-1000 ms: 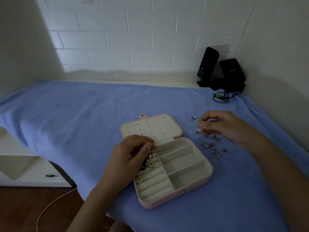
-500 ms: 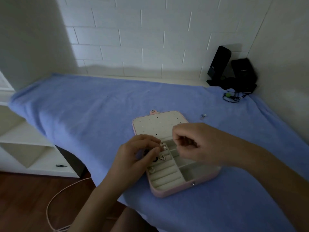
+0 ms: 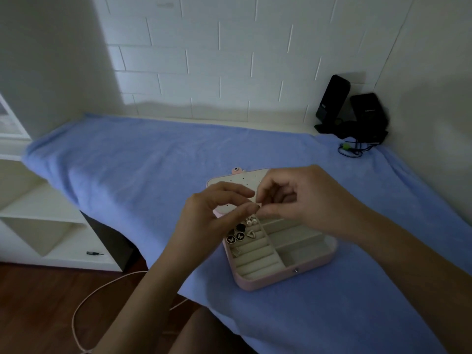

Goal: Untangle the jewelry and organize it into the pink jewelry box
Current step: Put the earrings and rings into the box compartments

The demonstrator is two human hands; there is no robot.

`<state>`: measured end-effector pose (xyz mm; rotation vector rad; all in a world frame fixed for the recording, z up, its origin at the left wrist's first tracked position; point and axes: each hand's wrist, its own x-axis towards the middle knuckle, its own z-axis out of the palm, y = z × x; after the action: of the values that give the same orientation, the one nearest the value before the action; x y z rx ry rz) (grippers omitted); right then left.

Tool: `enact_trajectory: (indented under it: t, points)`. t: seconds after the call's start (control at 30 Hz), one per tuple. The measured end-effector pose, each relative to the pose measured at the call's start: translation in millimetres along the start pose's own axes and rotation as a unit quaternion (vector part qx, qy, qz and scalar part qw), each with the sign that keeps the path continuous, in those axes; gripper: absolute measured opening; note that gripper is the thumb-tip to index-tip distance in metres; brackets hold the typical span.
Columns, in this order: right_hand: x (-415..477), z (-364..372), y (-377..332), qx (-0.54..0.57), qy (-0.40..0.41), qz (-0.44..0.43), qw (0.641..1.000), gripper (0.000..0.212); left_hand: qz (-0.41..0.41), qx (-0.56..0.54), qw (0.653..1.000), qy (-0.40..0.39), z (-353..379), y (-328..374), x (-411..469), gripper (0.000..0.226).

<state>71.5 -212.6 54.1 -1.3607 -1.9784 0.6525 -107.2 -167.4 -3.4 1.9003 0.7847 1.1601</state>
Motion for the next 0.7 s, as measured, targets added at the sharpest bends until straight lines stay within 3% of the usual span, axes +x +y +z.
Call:
enact_trajectory:
  t: [0.17,0.3,0.57,0.7]
  points:
    - [-3,8,-2,0.088,0.087,0.010,0.992,0.009,0.014,-0.044,0.999,0.028,1,1,-3,0.013]
    - [-8,15,2,0.085,0.134,0.017,0.987,0.012,0.006,-0.084,0.996,0.021,8,-7,-12,0.019]
    - [-19,16,9,0.106,0.092,0.036,0.989,0.014,-0.027,-0.136,0.990,-0.023,14,-12,-22,0.022]
    - [-22,17,16,0.001,0.051,0.004,0.999,0.013,-0.032,-0.035,0.999,-0.001,11,-19,-23,0.014]
